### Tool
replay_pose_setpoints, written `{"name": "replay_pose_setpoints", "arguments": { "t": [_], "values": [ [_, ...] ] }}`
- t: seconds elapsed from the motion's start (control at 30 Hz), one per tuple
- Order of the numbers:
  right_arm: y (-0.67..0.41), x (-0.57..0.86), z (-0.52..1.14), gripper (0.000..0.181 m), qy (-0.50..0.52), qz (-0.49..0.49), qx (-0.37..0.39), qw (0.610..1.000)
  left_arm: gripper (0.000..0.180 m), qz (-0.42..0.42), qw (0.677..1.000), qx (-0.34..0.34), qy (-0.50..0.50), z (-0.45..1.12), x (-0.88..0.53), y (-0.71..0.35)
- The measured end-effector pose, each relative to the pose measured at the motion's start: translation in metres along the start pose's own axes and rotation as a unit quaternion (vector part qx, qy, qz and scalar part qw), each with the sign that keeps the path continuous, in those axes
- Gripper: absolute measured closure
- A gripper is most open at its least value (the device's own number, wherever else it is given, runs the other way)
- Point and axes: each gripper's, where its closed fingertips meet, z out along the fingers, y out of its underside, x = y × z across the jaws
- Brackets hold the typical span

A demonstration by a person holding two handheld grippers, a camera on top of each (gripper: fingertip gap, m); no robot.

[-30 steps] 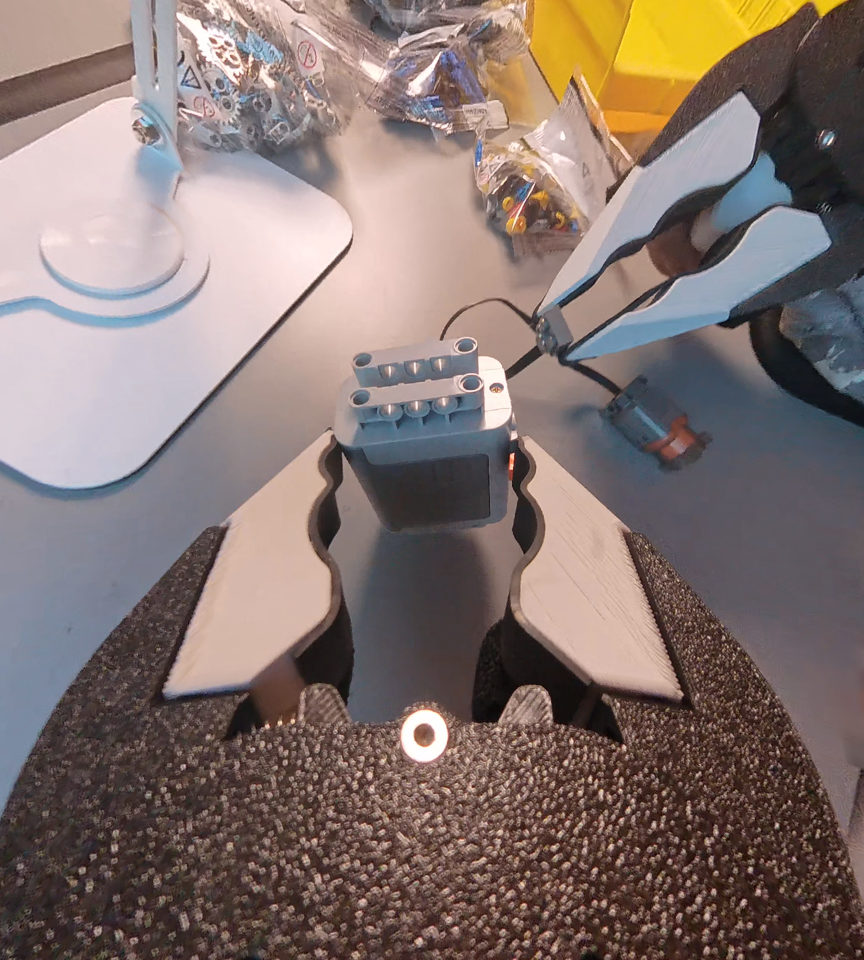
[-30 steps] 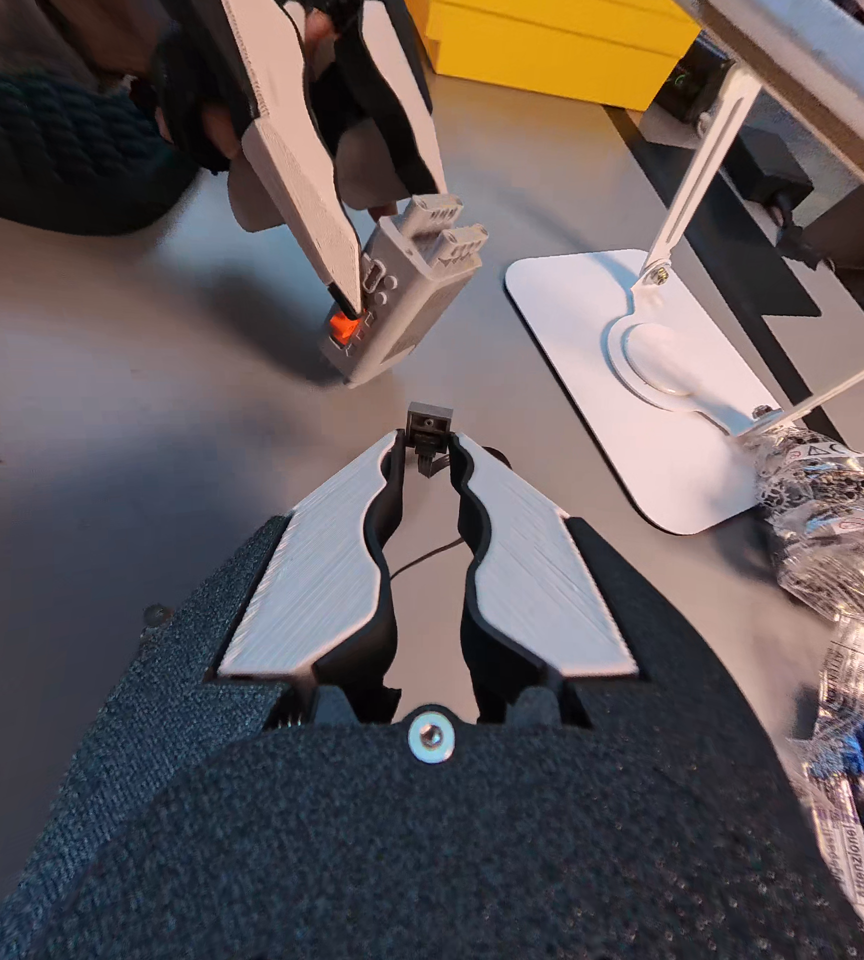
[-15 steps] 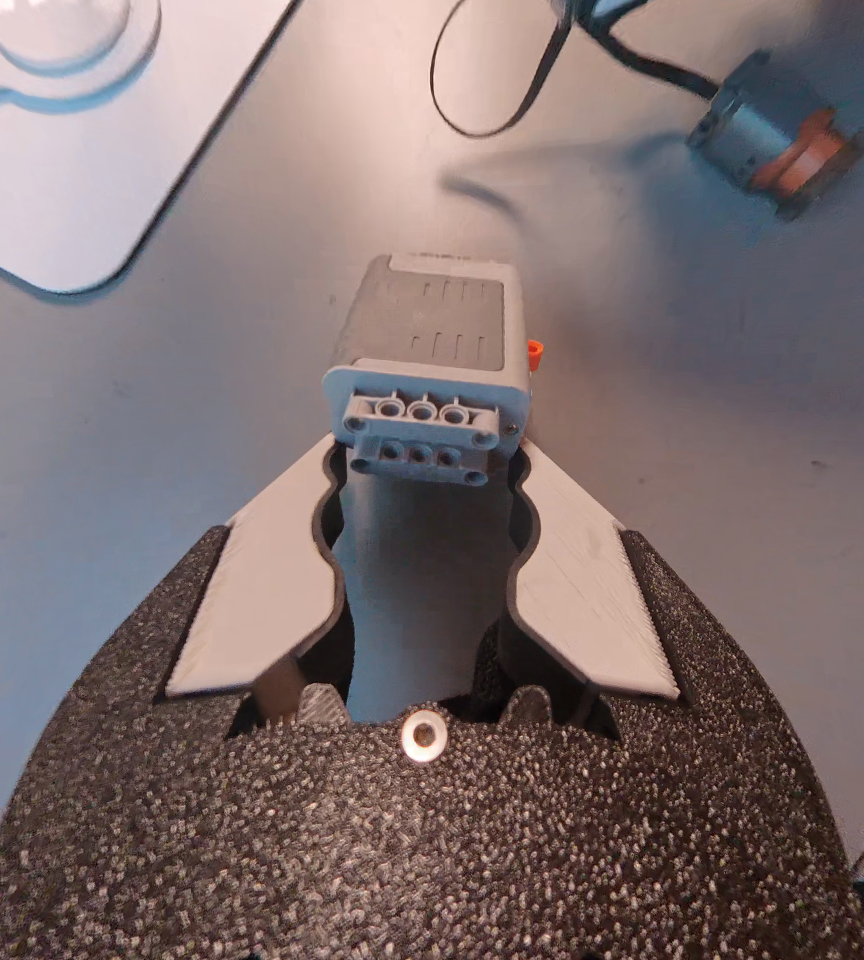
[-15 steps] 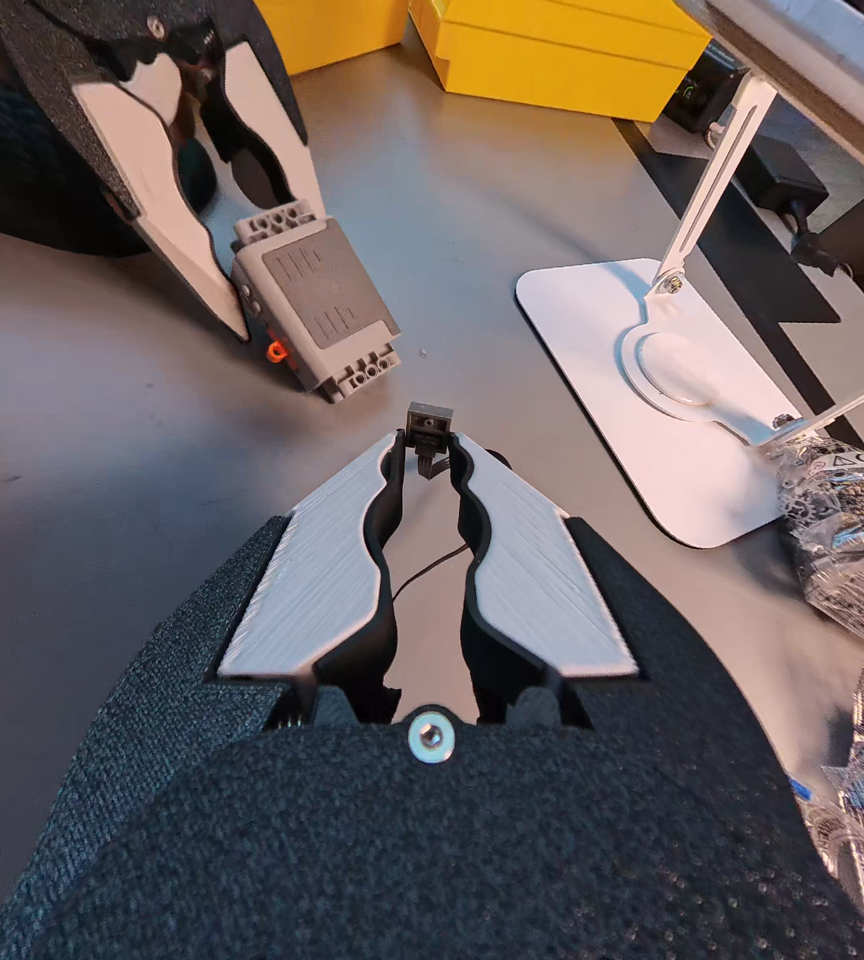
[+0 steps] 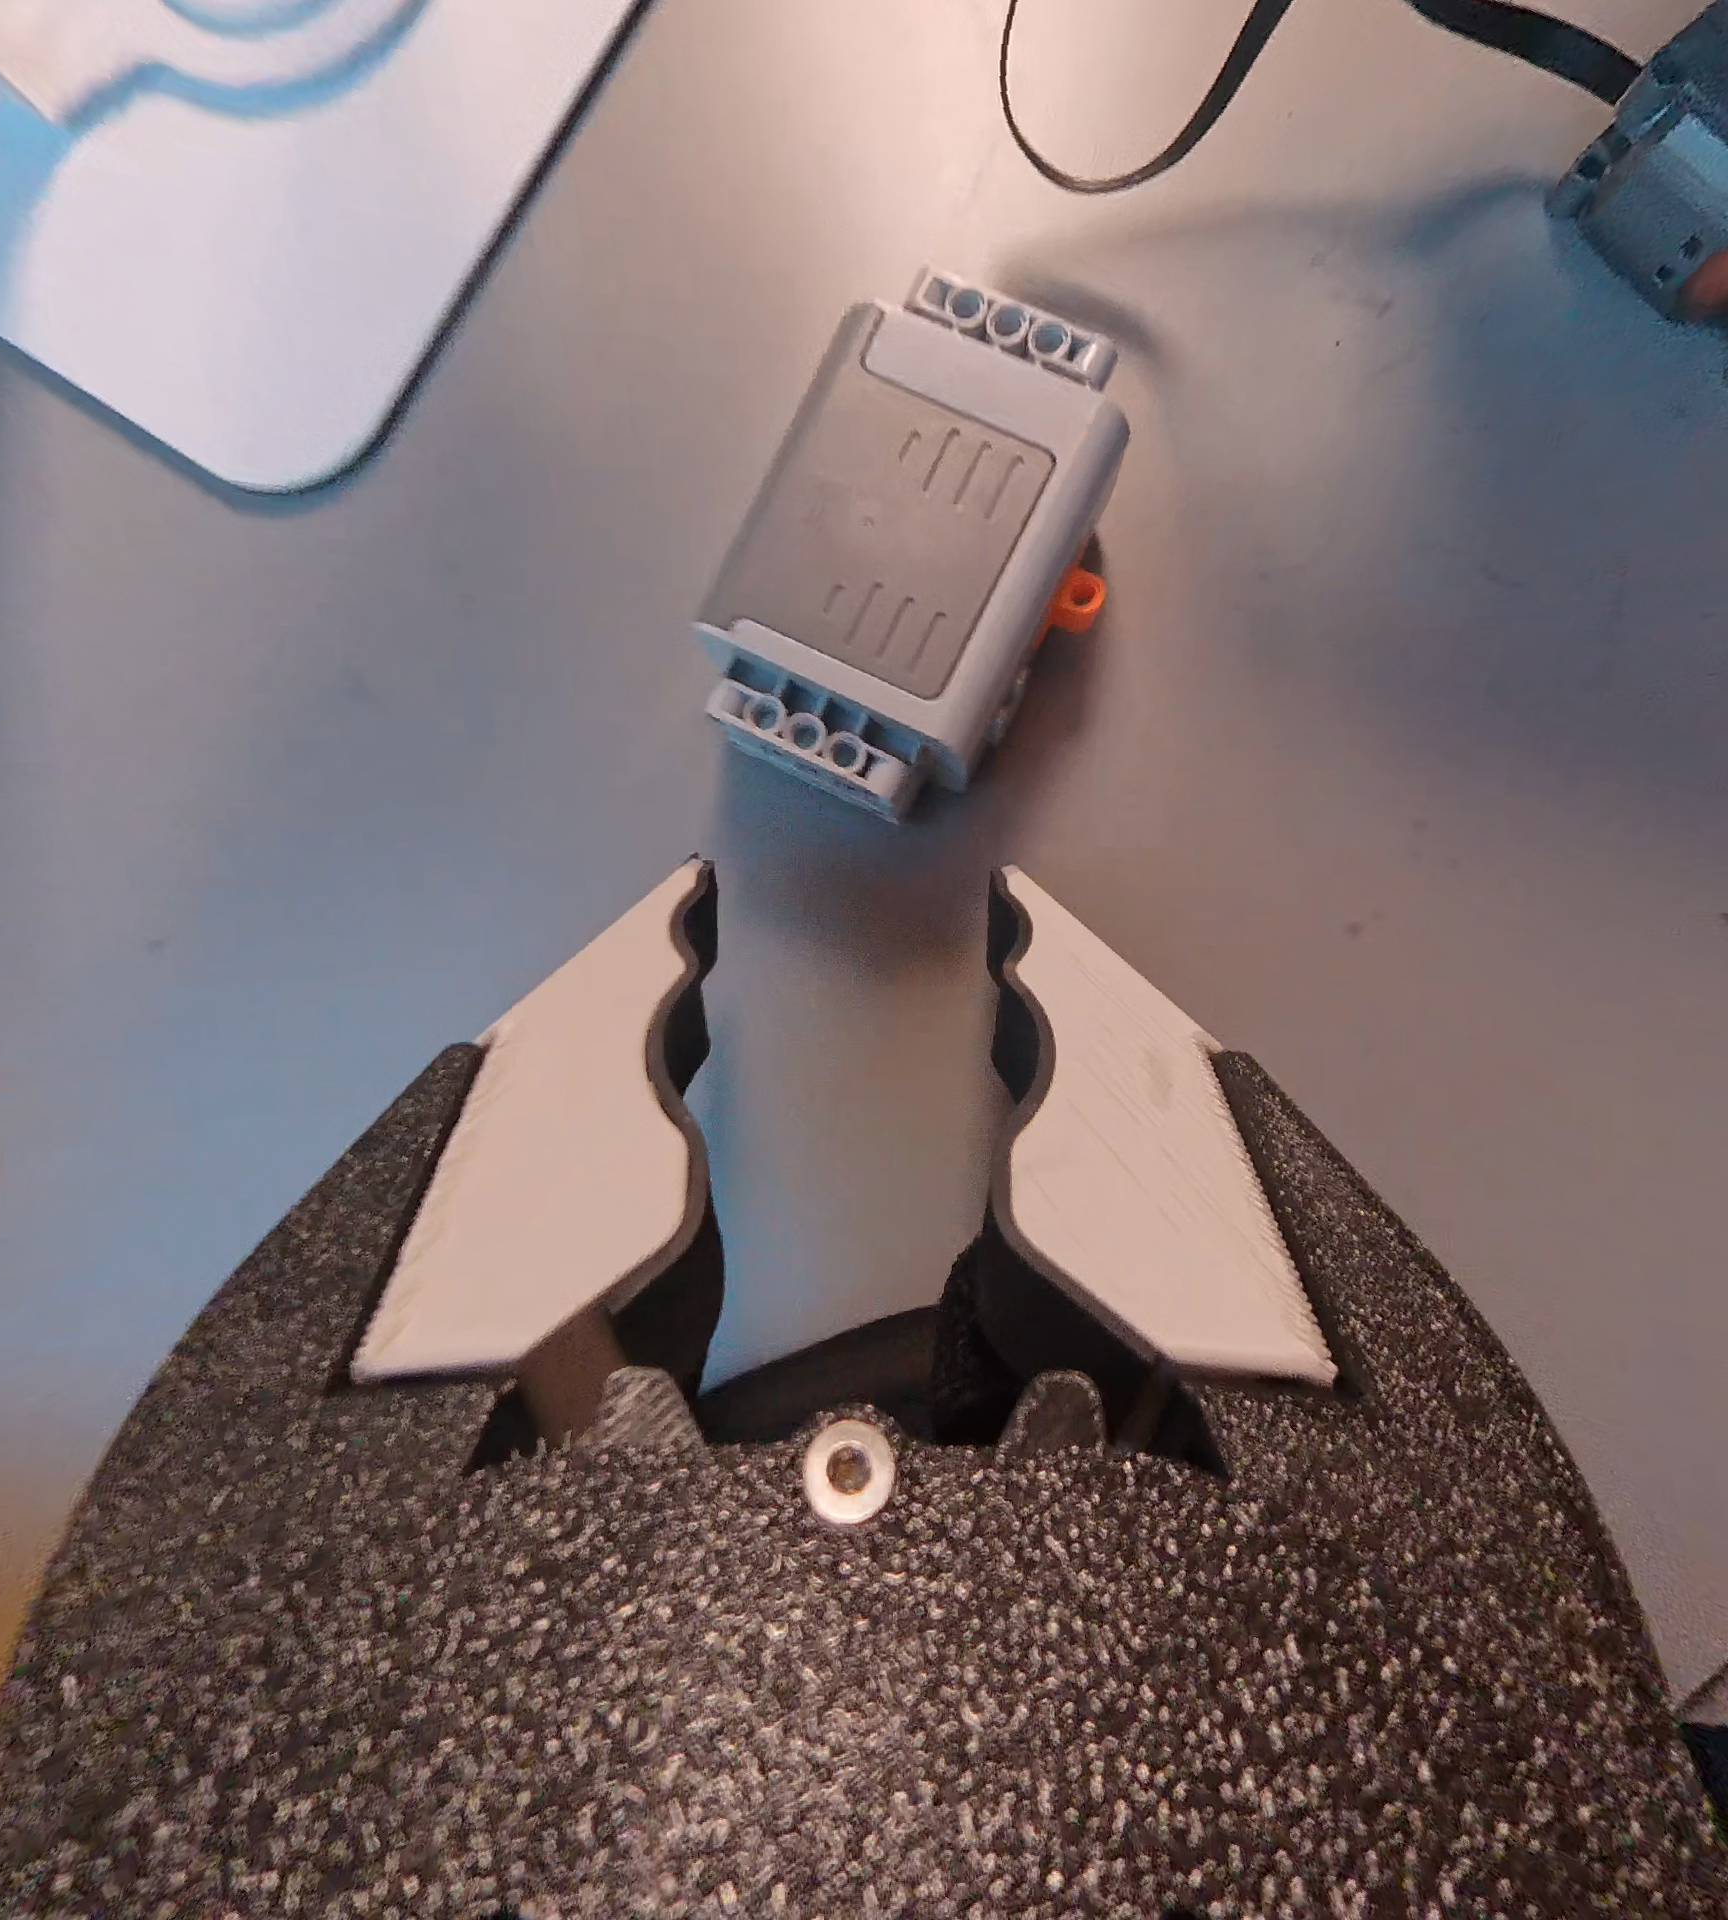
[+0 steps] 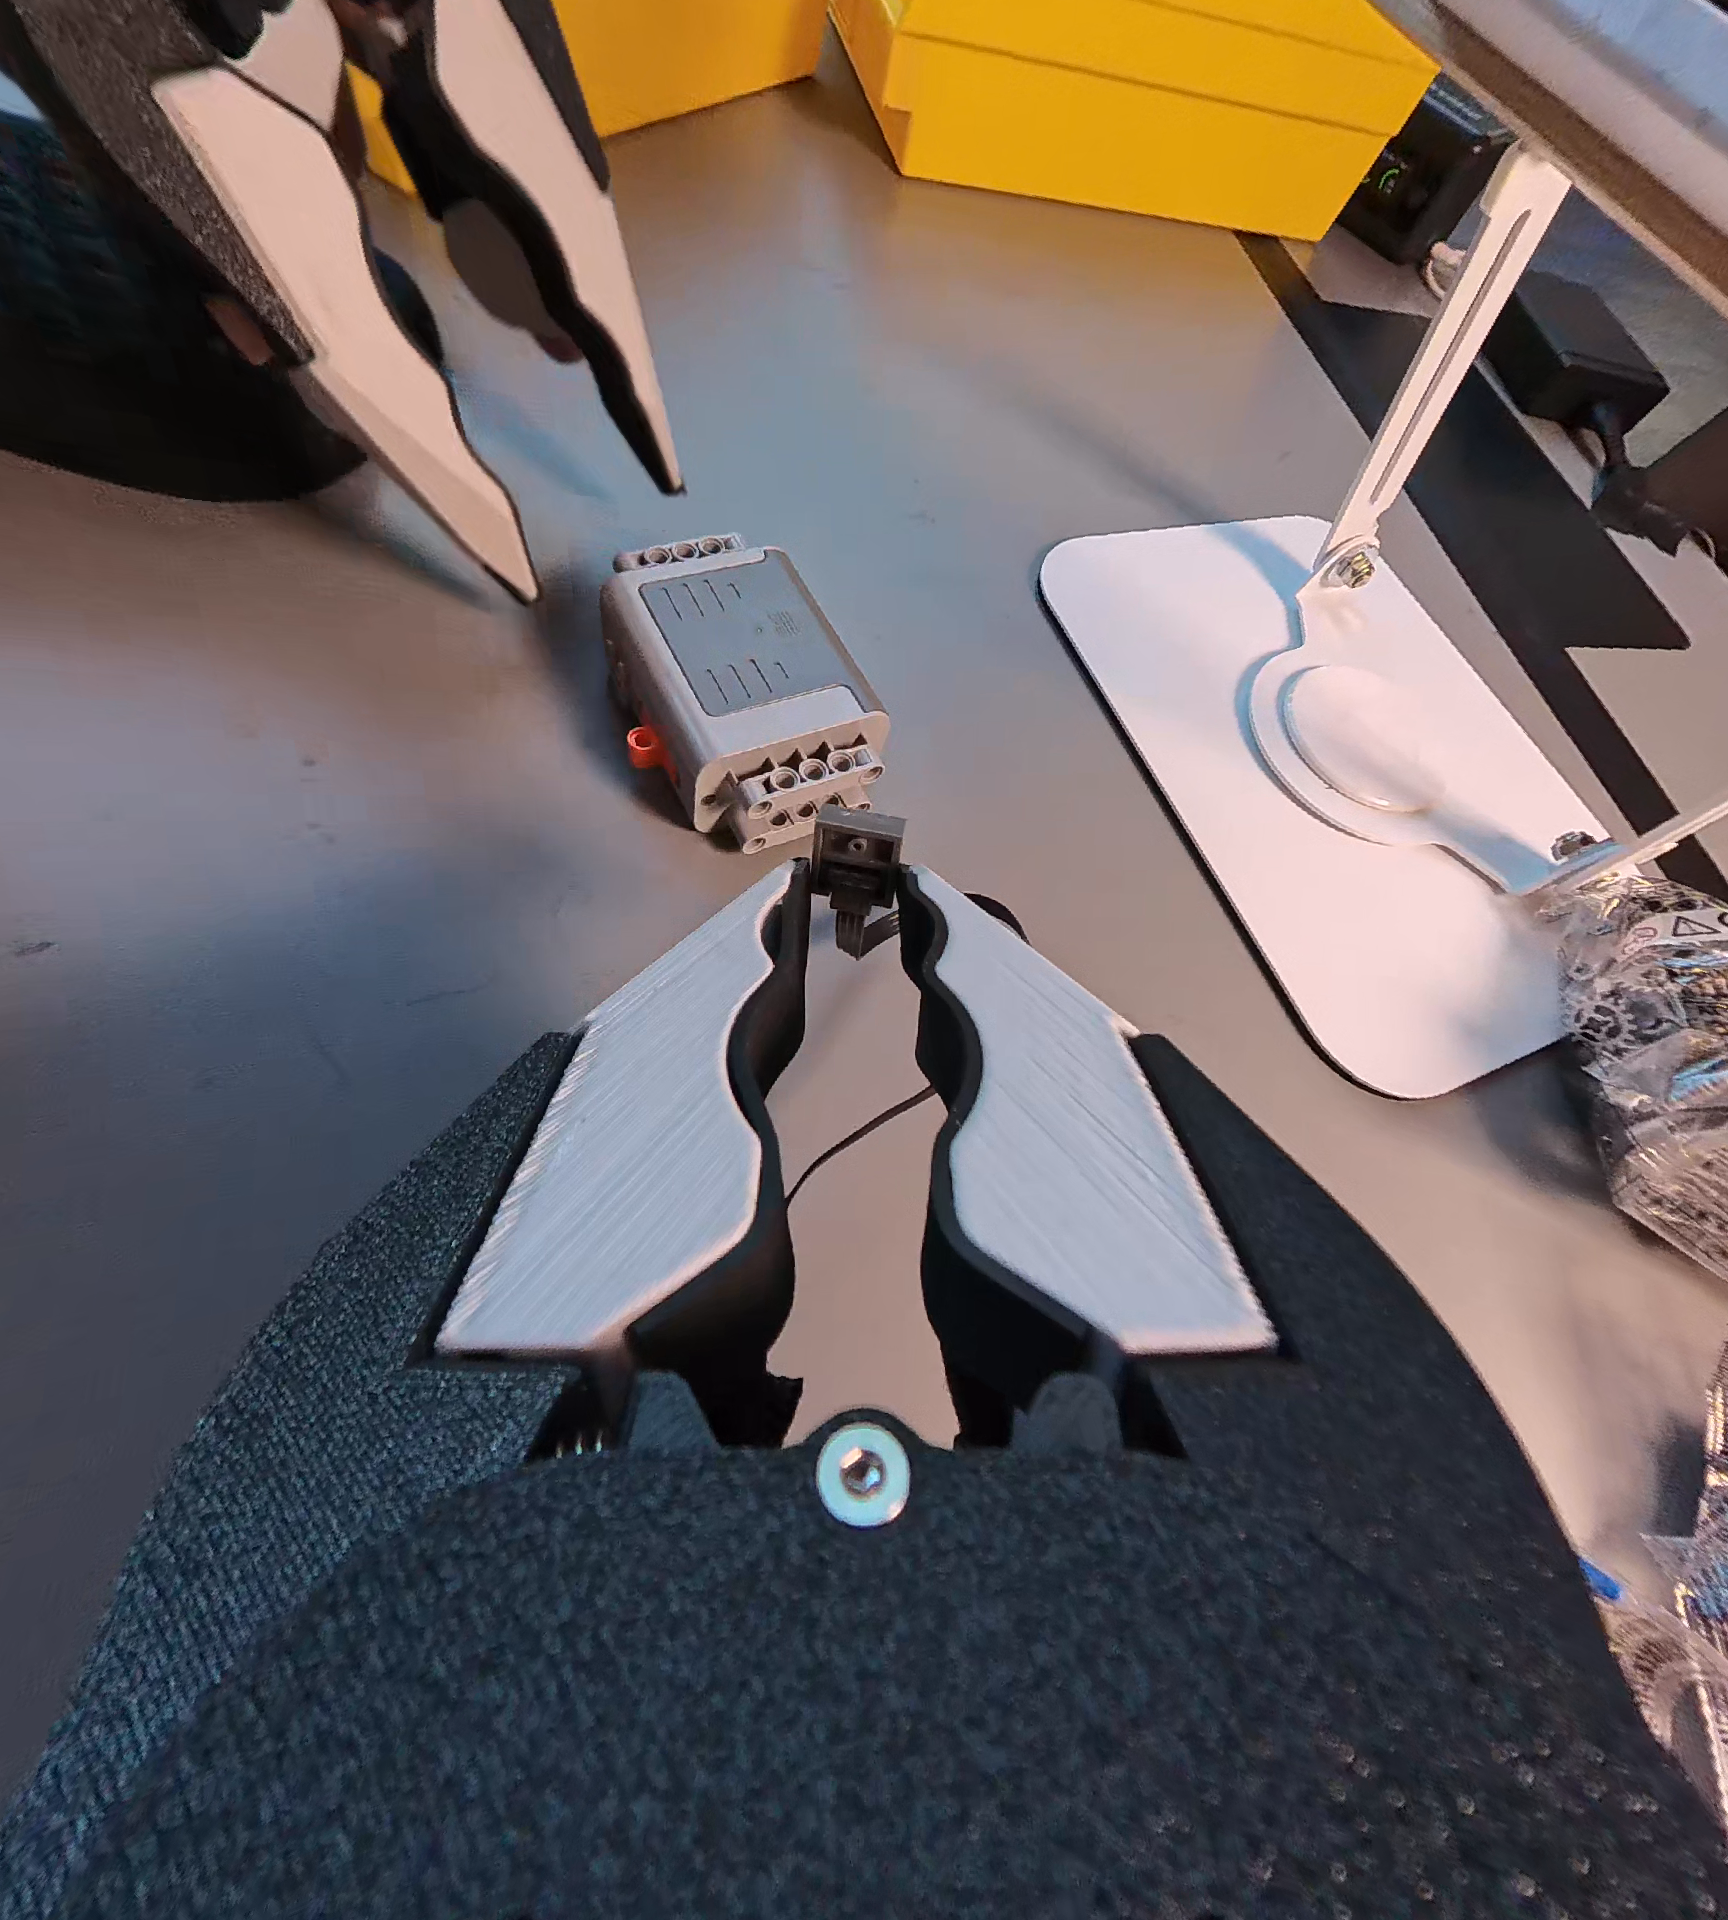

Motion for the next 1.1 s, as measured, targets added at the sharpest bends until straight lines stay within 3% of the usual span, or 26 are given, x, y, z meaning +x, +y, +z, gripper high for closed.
{"name": "replay_pose_setpoints", "arguments": {
  "t": [0.1,0.2,0.27,0.33,0.5,0.7,0.83,1.1],
  "values": [
    [-0.001,-0.002,0.001,0.165,-0.006,0.004,0.003,1.000,0.122,0.044,0.998,0.034,0.032,-0.004,-0.009,-0.026],
    [-0.001,-0.006,0.002,0.165,-0.011,-0.003,-0.002,1.000,0.097,0.053,0.989,0.034,0.135,0.010,0.009,-0.048],
    [-0.001,-0.008,0.002,0.165,-0.008,-0.013,-0.007,1.000,0.096,0.064,0.984,0.010,0.168,0.022,0.019,-0.052],
    [-0.002,-0.010,0.003,0.165,-0.008,-0.017,-0.008,1.000,0.115,0.060,0.988,-0.028,0.143,0.035,0.013,-0.046],
    [-0.001,-0.011,0.003,0.165,-0.014,-0.014,-0.008,1.000,0.117,-0.121,0.984,-0.007,0.129,0.040,0.005,-0.047],
    [-0.001,-0.015,0.005,0.165,-0.022,-0.013,-0.010,1.000,0.118,-0.296,0.940,0.062,0.158,0.033,-0.003,-0.050],
    [-0.008,-0.021,0.005,0.165,-0.029,-0.015,0.001,0.999,0.118,-0.357,0.910,0.092,0.190,0.030,-0.007,-0.054],
    [-0.014,-0.032,0.008,0.165,-0.056,-0.004,0.013,0.998,0.119,-0.388,0.892,0.116,0.200,0.029,-0.009,-0.055]
  ]
}}
